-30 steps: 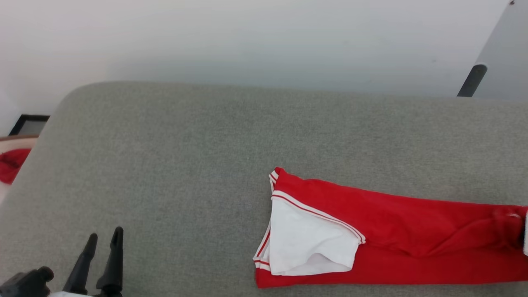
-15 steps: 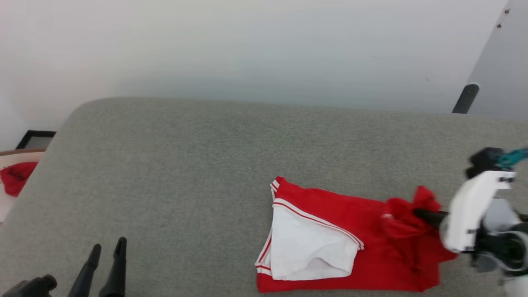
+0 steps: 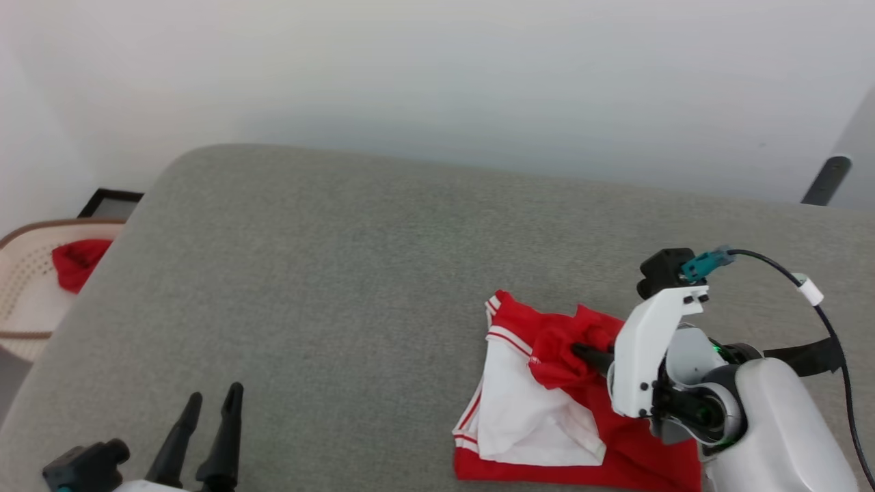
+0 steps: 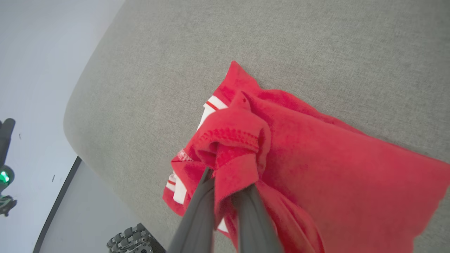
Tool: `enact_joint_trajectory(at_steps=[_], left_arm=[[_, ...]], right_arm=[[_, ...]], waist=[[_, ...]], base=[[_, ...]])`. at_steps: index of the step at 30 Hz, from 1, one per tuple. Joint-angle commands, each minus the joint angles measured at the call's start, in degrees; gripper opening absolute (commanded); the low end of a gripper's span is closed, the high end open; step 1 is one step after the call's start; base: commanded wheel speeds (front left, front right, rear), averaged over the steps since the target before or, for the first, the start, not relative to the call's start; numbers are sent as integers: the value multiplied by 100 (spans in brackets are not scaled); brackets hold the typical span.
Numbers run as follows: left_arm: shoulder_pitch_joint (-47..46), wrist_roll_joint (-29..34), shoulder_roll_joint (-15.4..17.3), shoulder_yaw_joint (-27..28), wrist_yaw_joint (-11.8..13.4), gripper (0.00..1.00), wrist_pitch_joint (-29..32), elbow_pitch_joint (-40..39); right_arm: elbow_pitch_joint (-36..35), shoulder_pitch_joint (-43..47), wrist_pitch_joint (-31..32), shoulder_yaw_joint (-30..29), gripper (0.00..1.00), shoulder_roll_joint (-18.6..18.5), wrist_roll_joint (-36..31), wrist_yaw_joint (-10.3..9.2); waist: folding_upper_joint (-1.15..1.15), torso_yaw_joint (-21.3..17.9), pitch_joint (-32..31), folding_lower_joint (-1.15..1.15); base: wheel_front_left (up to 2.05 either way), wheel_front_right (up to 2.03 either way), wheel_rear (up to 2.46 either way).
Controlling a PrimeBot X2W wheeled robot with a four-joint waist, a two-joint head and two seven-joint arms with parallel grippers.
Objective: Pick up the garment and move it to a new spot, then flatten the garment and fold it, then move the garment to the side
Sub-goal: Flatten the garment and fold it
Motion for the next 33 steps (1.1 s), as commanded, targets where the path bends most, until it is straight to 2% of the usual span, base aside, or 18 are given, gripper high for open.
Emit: enact_joint_trajectory(at_steps=[1,9,10,11,12,15,23,33], left_arm=[[-54,45,-12,3,-31,100,5,25],[-228,37,-118,-99,-101,100,-37,211],[-238,38,-123,-100,-115,100,-45,228],[-243,37,-127,-101,-127,100,-51,248],[-245,34,-128,-94,-135,100,-56,267],[-232,21,-134,-58,-140,100,-82,305],[-111,34,-102,72,-124,100,-130,299],[52,32,-25,208,-54,100,-140,150]], right_arm=[[67,-68,-79,31,0,13,-43,-4],[1218,-511,-970,443,0,26,42,-4],[1340,-569,-1055,505,5,27,28,-4],[1443,-629,-1130,559,56,27,45,-4],[1541,-686,-1189,616,76,26,89,-4],[1730,-823,-1285,786,100,26,183,-4],[1588,-1005,-1326,1063,100,24,429,-4],[355,-619,-1066,947,100,-139,854,-4]], waist=[[0,92,48,0],[0,284,150,0],[0,293,157,0],[0,297,165,0],[0,292,169,0],[0,250,179,0],[0,-83,131,0],[0,-661,24,0]], base=[[0,0,0],[0,0,0],[0,0,0],[0,0,0],[0,0,0],[0,0,0],[0,0,0],[0,0,0]])
